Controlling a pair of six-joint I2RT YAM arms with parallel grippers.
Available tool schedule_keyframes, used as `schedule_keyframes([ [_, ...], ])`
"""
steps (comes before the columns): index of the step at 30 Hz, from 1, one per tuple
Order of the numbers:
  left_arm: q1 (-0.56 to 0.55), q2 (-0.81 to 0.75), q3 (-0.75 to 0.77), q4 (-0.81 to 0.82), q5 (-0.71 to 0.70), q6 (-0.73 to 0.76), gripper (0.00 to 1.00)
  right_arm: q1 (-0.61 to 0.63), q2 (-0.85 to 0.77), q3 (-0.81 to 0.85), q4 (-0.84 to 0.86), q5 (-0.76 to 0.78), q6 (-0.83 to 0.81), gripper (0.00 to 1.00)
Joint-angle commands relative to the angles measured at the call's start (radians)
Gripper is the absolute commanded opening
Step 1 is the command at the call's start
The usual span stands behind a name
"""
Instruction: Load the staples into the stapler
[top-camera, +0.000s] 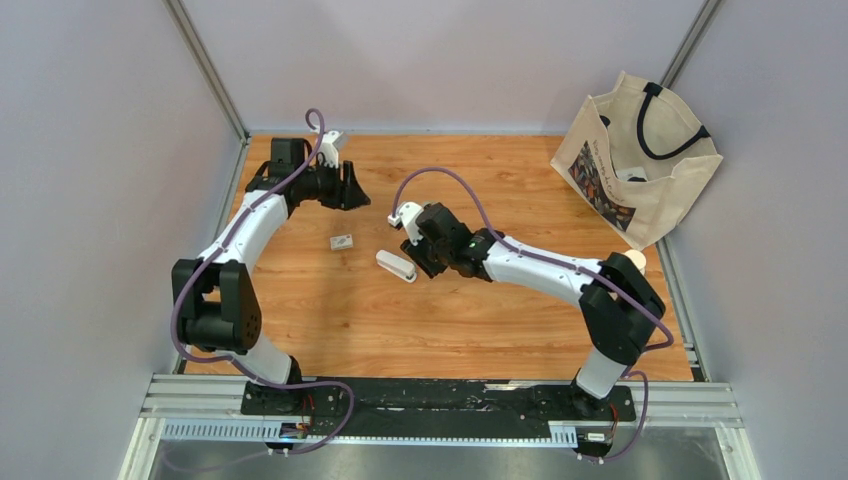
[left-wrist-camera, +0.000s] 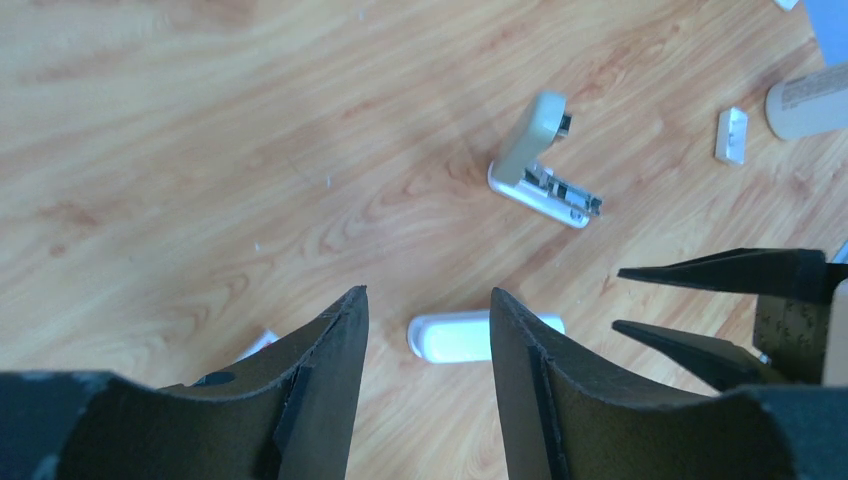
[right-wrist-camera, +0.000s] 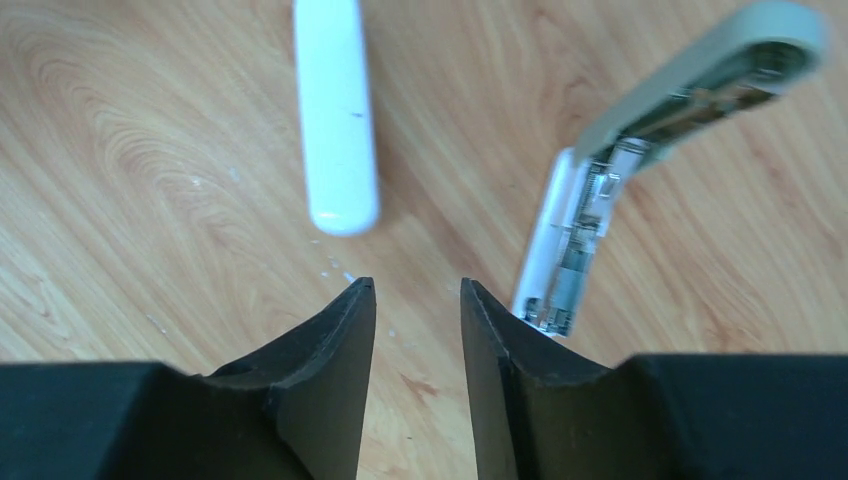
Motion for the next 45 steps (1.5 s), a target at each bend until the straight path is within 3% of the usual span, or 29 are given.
schedule_keyframes([
  [1, -0.03, 0.044, 0.125, -0.006, 0.013, -0.002, 0.58, -0.074, -0.083, -0.039, 0.036, -0.009, -0.051, 0.43],
  [5, -0.082, 0.135, 0.259, -0.011, 0.001, -0.012, 0.65, -0.153, -0.054, -0.054, 0.065, -0.026, -0.045, 0.46],
  [16, -0.217, 0.44, 0.626, -0.057, -0.002, -0.074, 0.66, -0.216, 0.033, -0.064, 0.094, -0.04, -0.047, 0.45],
  [45, -0.277, 0.531, 0.549, 0.014, -0.012, -0.114, 0.66, -0.229, 0.102, -0.059, 0.077, -0.081, -0.036, 0.34],
])
